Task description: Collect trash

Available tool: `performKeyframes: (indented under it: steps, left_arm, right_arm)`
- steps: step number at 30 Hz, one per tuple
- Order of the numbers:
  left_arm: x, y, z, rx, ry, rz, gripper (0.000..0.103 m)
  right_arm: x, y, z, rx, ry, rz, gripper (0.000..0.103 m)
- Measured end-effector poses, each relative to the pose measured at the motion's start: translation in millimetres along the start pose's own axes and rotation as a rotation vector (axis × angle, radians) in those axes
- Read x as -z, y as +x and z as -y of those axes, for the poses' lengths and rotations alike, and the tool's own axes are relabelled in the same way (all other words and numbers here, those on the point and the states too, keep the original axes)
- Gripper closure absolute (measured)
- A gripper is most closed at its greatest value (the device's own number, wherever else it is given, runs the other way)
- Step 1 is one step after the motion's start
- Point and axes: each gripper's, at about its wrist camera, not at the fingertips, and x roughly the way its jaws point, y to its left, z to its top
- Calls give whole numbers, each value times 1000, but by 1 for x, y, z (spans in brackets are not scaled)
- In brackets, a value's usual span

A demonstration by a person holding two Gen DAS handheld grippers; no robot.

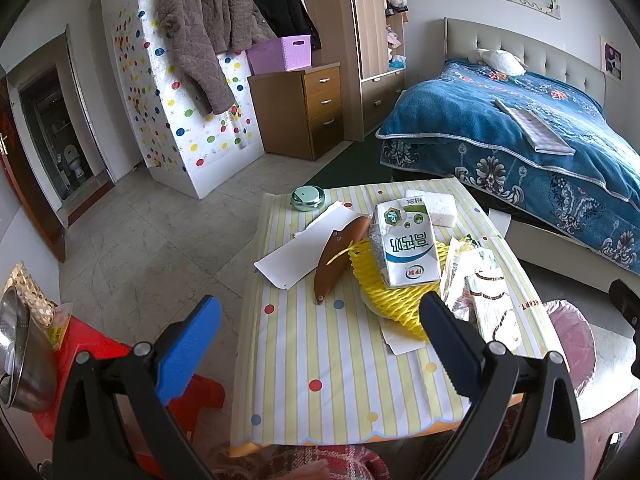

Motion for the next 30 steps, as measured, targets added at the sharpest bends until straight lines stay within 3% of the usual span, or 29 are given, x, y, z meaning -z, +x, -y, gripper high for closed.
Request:
performKeyframes:
  steps: [30]
  left_arm:
    - [-1, 1, -2, -1, -2, -2, 6]
  right_arm:
    - [-1, 0, 0, 0, 2, -3, 6]
